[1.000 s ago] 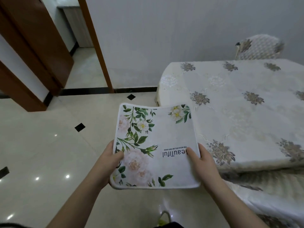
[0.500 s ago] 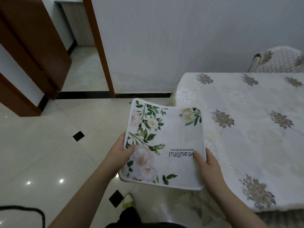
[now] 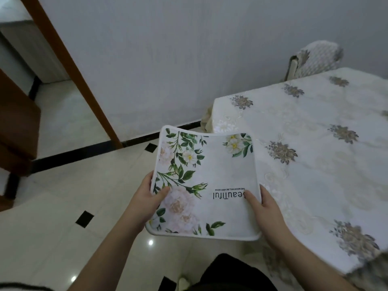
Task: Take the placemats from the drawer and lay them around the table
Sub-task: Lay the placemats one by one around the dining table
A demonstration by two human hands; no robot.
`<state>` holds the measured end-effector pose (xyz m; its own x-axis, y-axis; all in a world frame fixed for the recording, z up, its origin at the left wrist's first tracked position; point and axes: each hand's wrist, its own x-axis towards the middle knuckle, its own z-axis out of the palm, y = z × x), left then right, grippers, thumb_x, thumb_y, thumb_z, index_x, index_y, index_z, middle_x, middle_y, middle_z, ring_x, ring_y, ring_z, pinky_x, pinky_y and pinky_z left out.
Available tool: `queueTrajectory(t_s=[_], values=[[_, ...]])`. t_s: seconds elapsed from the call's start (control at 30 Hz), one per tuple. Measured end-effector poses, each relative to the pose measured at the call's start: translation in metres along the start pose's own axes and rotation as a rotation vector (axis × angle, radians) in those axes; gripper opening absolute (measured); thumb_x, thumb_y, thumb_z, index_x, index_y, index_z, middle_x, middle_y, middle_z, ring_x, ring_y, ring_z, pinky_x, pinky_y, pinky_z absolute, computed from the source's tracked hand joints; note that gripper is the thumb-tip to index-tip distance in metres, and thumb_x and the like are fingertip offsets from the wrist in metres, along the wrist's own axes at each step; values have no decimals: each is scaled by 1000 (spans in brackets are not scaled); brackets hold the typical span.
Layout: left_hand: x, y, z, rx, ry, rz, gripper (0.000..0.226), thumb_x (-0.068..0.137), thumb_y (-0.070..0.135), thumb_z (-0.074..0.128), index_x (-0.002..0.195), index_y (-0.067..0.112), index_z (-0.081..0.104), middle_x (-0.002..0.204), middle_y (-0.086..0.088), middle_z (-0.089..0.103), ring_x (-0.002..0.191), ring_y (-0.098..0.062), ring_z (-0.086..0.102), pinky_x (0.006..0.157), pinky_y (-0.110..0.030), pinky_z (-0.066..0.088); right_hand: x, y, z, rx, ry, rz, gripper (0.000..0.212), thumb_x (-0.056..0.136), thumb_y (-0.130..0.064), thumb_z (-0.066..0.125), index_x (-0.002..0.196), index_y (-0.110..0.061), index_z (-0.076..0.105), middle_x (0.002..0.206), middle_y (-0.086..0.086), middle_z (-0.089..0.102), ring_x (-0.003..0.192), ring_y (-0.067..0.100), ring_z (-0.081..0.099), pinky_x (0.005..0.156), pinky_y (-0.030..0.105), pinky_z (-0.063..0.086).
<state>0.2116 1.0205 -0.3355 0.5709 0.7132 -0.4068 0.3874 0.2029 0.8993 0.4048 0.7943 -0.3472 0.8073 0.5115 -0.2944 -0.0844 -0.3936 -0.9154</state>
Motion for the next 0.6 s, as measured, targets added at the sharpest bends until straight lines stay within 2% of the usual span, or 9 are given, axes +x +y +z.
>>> queueTrajectory(t_s=[0.07,0.1,0.2,0.27,0.43,0.53,0.6], values=[[21,6,10,6,-44,2,47,92,22,68,133,30,45,114,1,69,95,-20,72,78,-45,61,12,2,-6,19,43,14,24,98,-29,56,121,-31,58,113,-12,69,97,9,67,85,34,53],[32,10,15,12,-65,7,47,92,21,68,132,30,46,114,1,69,94,-19,73,76,-42,62,18,4,-9,38,70,24,24,98,-28,56,121,-31,58,113,-12,69,98,8,67,86,33,53],[74,25,35,39,-143,24,48,92,18,68,134,27,47,114,-1,70,94,-19,73,75,-41,62,39,13,-17,119,144,62,22,98,-25,56,119,-30,58,109,-14,69,88,-6,67,72,13,52],[101,34,51,67,-198,25,50,91,18,69,136,26,47,115,-3,70,95,-22,73,78,-47,61,53,18,-22,153,189,91,24,98,-26,55,122,-30,57,110,-15,68,86,-13,64,67,7,49],[158,61,93,151,-305,20,53,90,19,70,136,27,46,115,-5,70,95,-24,73,79,-49,60,87,24,-39,233,308,142,28,98,-24,55,126,-24,57,116,-7,67,92,-8,63,76,16,49],[185,78,117,185,-357,8,48,90,18,70,131,29,49,111,-4,71,92,-26,74,76,-49,61,103,27,-50,319,362,190,30,98,-27,56,128,-25,56,120,-6,67,102,8,66,92,35,52],[204,86,133,213,-393,20,45,89,18,71,129,28,51,112,-5,72,92,-25,74,78,-50,60,115,30,-59,366,391,225,31,97,-28,57,129,-26,57,119,-5,69,105,16,67,97,45,51]])
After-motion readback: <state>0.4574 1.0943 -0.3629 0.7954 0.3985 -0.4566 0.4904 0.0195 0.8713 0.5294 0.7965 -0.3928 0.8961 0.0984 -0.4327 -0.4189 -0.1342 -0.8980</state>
